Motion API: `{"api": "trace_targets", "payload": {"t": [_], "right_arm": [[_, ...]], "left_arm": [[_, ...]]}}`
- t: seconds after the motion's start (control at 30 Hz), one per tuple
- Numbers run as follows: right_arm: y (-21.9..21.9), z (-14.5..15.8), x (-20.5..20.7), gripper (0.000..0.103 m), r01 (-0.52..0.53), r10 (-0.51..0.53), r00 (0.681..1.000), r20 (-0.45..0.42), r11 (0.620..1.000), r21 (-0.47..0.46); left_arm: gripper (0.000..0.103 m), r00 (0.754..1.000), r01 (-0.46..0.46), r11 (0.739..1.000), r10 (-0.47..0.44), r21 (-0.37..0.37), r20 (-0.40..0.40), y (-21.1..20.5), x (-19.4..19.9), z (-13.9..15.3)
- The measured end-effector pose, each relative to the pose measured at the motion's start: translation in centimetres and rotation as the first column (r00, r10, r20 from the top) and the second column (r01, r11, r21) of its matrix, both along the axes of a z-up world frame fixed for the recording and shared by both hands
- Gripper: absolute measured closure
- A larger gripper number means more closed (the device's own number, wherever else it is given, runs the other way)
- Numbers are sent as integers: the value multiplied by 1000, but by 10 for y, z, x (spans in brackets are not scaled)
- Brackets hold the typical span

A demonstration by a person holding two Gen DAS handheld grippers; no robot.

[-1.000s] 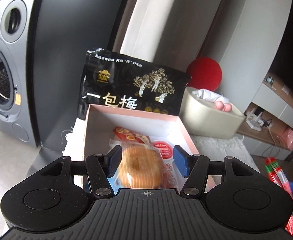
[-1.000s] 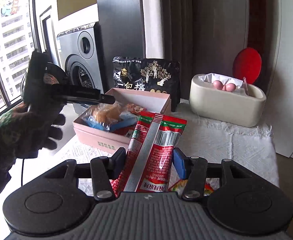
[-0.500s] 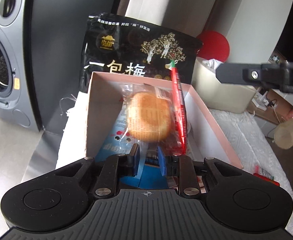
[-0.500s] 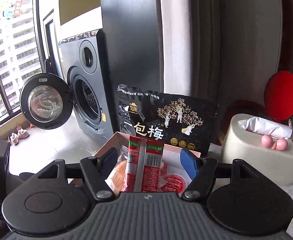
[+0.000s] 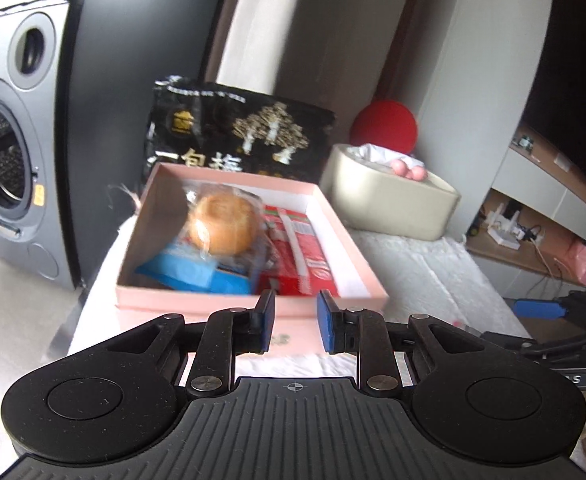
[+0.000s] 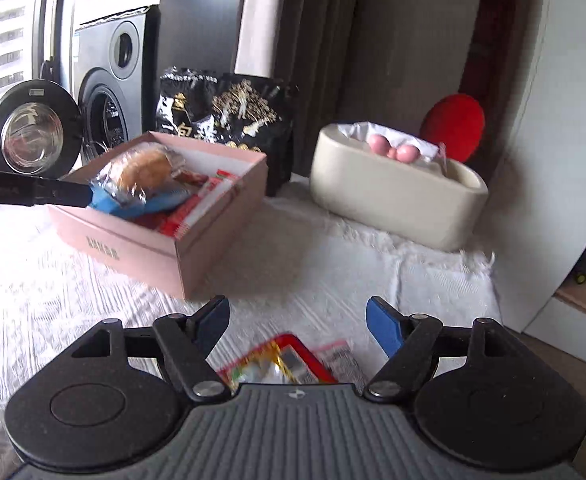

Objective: Organize snacks
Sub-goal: 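Grasp the red-yellow snack packet with the left tool while the right grasps the clear green-edged packet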

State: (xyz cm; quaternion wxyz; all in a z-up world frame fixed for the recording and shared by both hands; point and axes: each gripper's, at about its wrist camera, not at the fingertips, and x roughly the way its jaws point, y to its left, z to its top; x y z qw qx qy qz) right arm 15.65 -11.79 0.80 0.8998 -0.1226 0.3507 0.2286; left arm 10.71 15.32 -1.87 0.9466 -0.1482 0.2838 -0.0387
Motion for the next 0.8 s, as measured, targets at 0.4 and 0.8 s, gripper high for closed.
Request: {"api": "trace_targets", "payload": {"t": [0.4, 0.8], "right_arm": [[-58, -36, -27, 25, 187, -184, 980, -82, 982, 33], [-55, -40, -28, 60, 135, -124, 986, -113, 987, 89]], "left_arm": [[77, 947, 291, 950, -303, -114, -105, -89, 26, -38], [75, 945, 271, 954, -289, -127, -152, -91, 34, -49]]}}
